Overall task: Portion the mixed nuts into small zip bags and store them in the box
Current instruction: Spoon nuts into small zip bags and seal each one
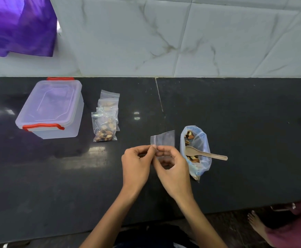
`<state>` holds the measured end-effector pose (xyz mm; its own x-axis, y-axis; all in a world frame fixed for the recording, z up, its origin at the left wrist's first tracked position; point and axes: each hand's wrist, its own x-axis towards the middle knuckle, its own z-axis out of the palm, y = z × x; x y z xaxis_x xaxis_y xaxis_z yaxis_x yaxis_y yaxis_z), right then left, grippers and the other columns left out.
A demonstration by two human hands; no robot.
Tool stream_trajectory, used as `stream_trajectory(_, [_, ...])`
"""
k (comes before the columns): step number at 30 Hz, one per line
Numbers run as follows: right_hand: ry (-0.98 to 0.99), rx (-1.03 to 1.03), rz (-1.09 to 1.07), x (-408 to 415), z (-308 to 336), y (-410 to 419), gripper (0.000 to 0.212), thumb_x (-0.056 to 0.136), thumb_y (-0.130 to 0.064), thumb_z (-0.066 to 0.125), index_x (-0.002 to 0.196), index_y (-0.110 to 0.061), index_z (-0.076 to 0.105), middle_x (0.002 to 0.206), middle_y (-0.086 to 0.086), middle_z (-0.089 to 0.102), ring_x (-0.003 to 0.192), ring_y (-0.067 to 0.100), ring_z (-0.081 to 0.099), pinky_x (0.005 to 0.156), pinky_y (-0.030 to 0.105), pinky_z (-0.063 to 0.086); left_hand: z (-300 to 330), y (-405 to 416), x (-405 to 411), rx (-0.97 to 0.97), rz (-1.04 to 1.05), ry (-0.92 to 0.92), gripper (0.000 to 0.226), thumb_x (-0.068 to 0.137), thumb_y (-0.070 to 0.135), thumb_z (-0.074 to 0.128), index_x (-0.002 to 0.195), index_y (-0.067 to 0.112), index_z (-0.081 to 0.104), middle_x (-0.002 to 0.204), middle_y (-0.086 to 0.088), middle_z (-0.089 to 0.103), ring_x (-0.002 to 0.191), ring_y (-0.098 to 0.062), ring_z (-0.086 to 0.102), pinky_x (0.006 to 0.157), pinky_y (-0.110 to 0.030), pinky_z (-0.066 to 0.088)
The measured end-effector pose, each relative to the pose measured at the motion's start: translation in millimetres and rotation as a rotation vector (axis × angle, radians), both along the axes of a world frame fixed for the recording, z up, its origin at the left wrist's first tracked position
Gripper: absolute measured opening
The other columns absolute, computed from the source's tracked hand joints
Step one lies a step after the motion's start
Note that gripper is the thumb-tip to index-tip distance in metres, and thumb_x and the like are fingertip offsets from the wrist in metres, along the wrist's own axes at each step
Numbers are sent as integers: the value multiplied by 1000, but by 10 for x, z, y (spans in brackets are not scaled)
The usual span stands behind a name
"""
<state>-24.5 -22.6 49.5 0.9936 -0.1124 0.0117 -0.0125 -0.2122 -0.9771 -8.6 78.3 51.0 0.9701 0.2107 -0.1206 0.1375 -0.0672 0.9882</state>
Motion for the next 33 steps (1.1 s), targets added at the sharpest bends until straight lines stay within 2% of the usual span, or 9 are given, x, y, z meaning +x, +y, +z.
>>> stream_trajectory(5, [-4,-23,57,150,42,-53,22,84,-9,69,99,-25,65,87,-11,70,80,0,67,66,13,51,52,62,145,45,-35,-33,4,79,18,75,81,16,78,72,1,75,72,-12,72,72,-36,60])
stream_trajectory(9, [30,-54,151,261,52,-140,28,80,-15,73,105,-24,65,95,-10,70,85,0,67,72,17,55,97,93,234,69,-64,-16,14,70,28,78,77,17,77,69,-1,74,68,-13,72,65,-29,59])
stream_trajectory(13, [53,-89,170,371,32,-200,28,79,-21,75,105,-26,68,94,-11,71,87,-1,66,76,19,55,126,83,325,-113,-67,117,20,67,24,79,76,7,76,66,-11,72,66,-20,71,65,-31,58])
stream_trajectory(17, [57,-134,162,439,-12,-245,19,87,-21,66,106,-22,71,93,-10,72,88,-2,65,77,16,54,116,44,391,-181,-89,249,10,77,19,75,71,11,74,64,-4,71,57,-7,66,51,-21,54])
stream_trajectory(21, [68,-234,118,472,-58,-295,18,92,-18,58,105,-21,70,93,-9,70,87,1,64,74,15,53,63,32,415,-101,-164,235,10,84,16,69,75,16,73,66,3,71,61,-2,67,54,-21,56])
stream_trajectory(23, [73,-303,110,480,-83,-305,17,92,-18,57,103,-21,69,90,-9,68,84,1,63,71,15,53,43,-2,400,-21,-196,196,13,87,16,66,76,17,74,69,3,72,68,-5,68,58,-23,57])
stream_trajectory(25, [65,-347,108,484,-96,-302,14,93,-18,55,101,-22,66,88,-9,67,79,1,64,68,15,53,14,-39,387,117,-207,144,16,88,17,65,76,17,75,71,0,72,73,-12,69,66,-31,57])
stream_trajectory(30, [-19,-428,145,500,-86,-288,14,96,-19,51,106,-20,61,85,-15,61,72,-4,59,62,7,46,-43,-59,453,387,-199,35,16,84,20,63,69,21,71,67,5,69,67,-10,68,68,-41,59])
stream_trajectory(33, [-40,-486,128,496,-104,-274,15,96,-21,51,105,-18,62,86,-13,60,73,-1,58,62,10,45,-63,-61,483,496,-263,-1,17,85,24,61,70,17,65,68,3,68,67,-14,66,68,-42,57])
